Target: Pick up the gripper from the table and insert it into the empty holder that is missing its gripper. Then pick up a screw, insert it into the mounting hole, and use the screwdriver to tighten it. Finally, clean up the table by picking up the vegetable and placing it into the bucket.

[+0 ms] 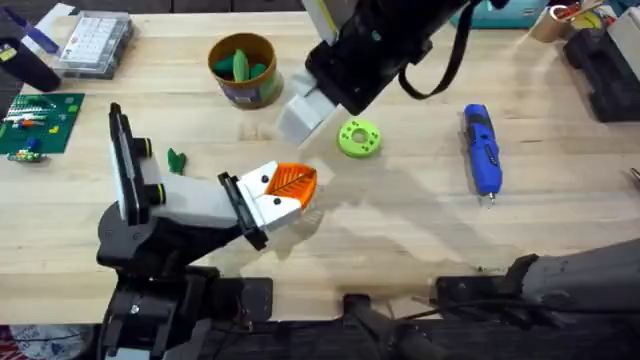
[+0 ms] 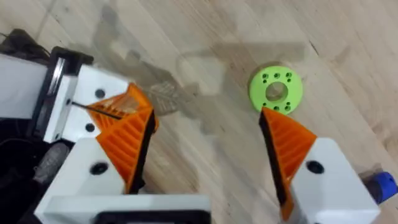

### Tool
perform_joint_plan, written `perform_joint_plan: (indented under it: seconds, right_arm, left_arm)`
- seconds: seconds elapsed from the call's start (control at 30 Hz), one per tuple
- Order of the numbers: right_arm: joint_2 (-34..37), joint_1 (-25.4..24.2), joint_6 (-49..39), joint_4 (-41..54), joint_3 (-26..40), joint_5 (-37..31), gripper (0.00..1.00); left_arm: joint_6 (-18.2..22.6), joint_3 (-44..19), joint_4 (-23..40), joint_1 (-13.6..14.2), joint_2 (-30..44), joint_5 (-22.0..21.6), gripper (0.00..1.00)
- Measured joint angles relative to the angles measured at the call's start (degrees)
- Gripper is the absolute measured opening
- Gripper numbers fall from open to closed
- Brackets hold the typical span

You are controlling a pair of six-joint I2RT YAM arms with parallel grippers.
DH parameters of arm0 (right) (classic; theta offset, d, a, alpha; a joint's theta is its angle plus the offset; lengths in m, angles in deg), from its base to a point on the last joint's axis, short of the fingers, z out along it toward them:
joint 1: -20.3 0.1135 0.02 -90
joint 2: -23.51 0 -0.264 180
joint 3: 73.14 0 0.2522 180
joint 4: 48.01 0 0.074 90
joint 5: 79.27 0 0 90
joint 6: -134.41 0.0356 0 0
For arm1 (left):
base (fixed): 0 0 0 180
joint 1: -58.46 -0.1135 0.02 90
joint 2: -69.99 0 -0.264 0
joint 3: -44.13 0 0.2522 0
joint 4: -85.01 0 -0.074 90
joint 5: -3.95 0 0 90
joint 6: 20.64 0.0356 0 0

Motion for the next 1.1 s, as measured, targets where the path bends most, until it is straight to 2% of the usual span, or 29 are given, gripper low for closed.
perform_joint_plan:
  seconds: [0.23, 0.37, 0.57, 0.67, 1.1]
  right_arm:
    - [0.00, -0.15, 0.00, 0.41, 0.00, 0.00, 0.995]
    - [0.00, -2.20, 0.78, 1.63, 0.00, 0.15, 0.995]
    - [-0.04, -12.36, 1.95, 5.18, -0.35, 0.15, 0.995]
    - [-0.41, -17.96, 2.18, 5.45, -2.59, 0.05, 0.995]
    - [-7.64, -38.47, 2.16, -1.01, -23.48, -0.89, 0.996]
  left_arm:
    - [0.00, 0.00, 0.00, 0.00, 0.00, 0.02, 0.004]
    - [0.00, 0.00, 0.00, 0.00, 0.00, 0.00, 0.004]
    - [-0.02, 0.00, 0.00, 0.00, 0.00, 0.02, 0.004]
    - [0.00, 0.00, 0.00, 0.00, 0.00, 0.02, 0.004]
    - [0.00, 0.00, 0.02, 0.00, 0.00, 0.02, 0.004]
